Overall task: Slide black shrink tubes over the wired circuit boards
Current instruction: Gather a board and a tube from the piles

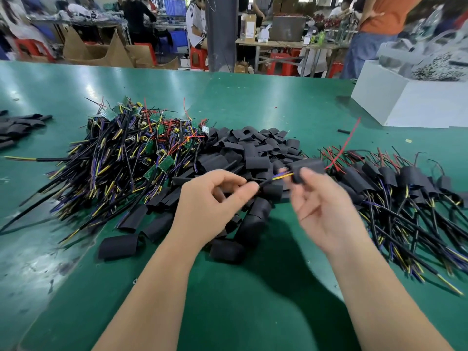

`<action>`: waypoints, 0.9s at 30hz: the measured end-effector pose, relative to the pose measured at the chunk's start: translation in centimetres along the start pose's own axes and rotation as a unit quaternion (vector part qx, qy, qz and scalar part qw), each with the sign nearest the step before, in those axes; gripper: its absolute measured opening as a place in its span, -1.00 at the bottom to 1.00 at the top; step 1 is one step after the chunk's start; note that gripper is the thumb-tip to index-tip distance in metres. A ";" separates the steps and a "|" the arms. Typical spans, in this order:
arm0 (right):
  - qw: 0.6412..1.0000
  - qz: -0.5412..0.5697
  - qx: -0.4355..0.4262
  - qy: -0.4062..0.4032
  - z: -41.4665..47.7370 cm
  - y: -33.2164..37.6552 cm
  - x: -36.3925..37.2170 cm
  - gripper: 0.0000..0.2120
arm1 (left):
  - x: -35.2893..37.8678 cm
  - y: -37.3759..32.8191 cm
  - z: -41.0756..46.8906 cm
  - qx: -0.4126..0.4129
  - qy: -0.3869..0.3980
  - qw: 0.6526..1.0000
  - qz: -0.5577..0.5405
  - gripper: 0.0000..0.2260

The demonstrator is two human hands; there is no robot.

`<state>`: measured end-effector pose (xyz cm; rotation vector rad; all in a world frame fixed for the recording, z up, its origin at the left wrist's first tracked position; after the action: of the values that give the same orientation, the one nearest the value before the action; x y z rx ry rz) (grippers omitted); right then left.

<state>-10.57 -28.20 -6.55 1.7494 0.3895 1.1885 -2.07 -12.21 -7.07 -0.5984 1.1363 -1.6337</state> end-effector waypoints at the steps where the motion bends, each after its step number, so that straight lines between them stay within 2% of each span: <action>1: 0.999 0.038 -0.009 -0.027 0.2 1.1 -0.8 -0.89 | -0.4 0.1 0.2 -0.008 -0.026 1.000 0.001 -0.77; 2: 0.997 0.058 -0.023 -0.050 0.4 2.1 -1.7 -0.93 | -1.0 0.3 0.4 -0.014 -0.057 0.998 0.013 -0.77; 4: 0.992 0.024 -0.072 -0.099 0.6 3.9 -3.8 -0.91 | -2.4 0.9 0.8 -0.011 -0.122 0.988 0.096 -0.85; 5: 0.985 -0.012 -0.111 -0.134 0.7 4.7 -4.8 -0.89 | -3.2 1.3 1.0 -0.010 -0.151 0.975 0.161 -0.90; 7: 0.945 -0.127 -0.207 -0.220 0.5 6.1 -6.6 -0.83 | -4.6 2.2 1.1 -0.040 -0.202 0.938 0.279 -0.79; 9: 0.851 -0.341 -0.252 -0.309 0.4 6.9 -7.8 -0.82 | -5.8 3.1 1.1 -0.098 -0.218 0.910 0.339 -0.66; 11: 0.741 -0.529 -0.230 -0.344 0.6 6.7 -8.3 -0.76 | -6.6 3.9 1.3 -0.157 -0.197 0.894 0.372 -0.61; 12: 0.704 -0.581 -0.220 -0.345 0.7 6.5 -8.3 -0.71 | -6.8 4.4 1.3 -0.177 -0.183 0.888 0.383 -0.63; 13: 0.684 -0.609 -0.218 -0.338 0.7 6.2 -8.2 -0.68 | -7.1 4.7 1.4 -0.187 -0.175 0.886 0.387 -0.67; 16: 0.677 -0.628 -0.232 -0.306 0.6 5.5 -6.8 -0.68 | -7.6 4.7 1.4 -0.175 -0.200 0.890 0.370 -0.78; 21: 0.689 -0.651 -0.224 -0.225 0.3 3.8 -4.6 -0.76 | -8.7 5.1 1.7 -0.189 -0.243 0.908 0.283 -0.71; 25: 0.712 -0.646 -0.204 -0.185 0.4 2.7 -3.8 -0.78 | -8.7 5.1 1.7 -0.197 -0.252 0.892 0.320 -0.80; 27: 0.726 -0.634 -0.197 -0.181 0.4 2.5 -3.7 -0.77 | -8.8 4.8 1.7 -0.188 -0.282 0.883 0.324 -0.83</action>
<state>-12.57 -32.21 -6.51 0.8783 0.8247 -0.0990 4.65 -4.99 -9.37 -0.7695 1.0494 -0.6020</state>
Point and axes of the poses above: each hand's wrist, its own z-axis towards the middle knuckle, its own x-axis out of the palm, y = z × x, the point moved 3 cm from there along z, towards the middle knuckle, and after that the axes turned 13 degrees about -z, right-handed, at the moved point
